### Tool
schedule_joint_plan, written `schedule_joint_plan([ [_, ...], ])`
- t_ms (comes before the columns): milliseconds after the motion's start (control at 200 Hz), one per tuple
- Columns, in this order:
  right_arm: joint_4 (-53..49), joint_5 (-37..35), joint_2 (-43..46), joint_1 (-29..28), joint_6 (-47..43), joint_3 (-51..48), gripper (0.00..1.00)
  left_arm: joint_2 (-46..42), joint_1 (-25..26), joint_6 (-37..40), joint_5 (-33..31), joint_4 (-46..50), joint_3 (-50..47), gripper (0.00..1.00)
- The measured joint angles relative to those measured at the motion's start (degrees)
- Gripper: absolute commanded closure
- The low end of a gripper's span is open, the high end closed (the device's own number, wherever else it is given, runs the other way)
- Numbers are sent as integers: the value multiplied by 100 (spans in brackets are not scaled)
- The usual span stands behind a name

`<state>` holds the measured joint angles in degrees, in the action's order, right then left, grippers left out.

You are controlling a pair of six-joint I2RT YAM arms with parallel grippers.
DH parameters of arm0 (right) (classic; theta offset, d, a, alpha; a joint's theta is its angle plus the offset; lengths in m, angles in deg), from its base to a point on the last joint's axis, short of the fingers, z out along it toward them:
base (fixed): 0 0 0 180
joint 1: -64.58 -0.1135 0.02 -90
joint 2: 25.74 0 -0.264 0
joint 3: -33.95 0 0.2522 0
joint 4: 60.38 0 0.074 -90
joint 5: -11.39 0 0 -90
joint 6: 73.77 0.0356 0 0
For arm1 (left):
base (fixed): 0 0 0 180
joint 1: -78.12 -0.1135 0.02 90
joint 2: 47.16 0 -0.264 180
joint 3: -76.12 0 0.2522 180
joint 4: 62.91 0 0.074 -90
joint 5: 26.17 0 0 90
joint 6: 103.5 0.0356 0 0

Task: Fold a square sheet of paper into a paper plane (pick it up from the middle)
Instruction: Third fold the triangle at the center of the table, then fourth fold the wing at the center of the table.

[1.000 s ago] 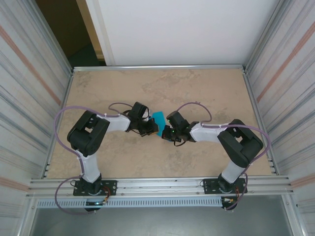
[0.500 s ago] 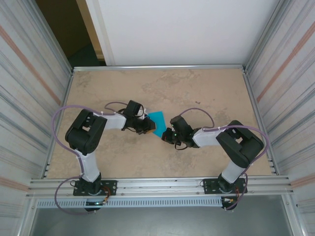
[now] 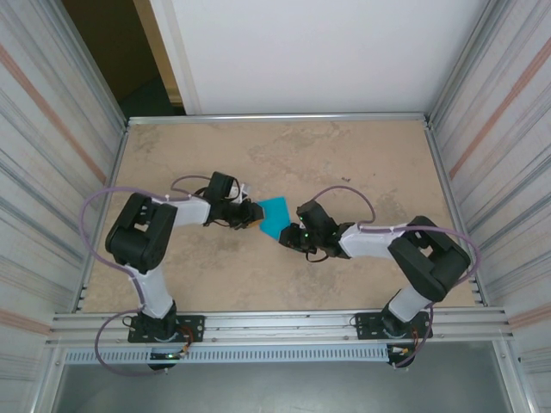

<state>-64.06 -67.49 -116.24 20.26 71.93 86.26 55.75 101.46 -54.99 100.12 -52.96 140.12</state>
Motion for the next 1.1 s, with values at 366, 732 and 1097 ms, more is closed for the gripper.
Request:
schedule_joint_plan([
  [366, -31, 160, 144, 382, -240, 234, 68, -907, 0, -872, -162, -946, -1222, 57],
  [732, -9, 411, -562, 612, -310, 481, 77, -820, 437, -1578, -214, -1462, -1362, 57],
  [1097, -46, 407, -820, 675, -350, 481, 86, -691, 769, -2074, -896, -1709, -1539, 68],
])
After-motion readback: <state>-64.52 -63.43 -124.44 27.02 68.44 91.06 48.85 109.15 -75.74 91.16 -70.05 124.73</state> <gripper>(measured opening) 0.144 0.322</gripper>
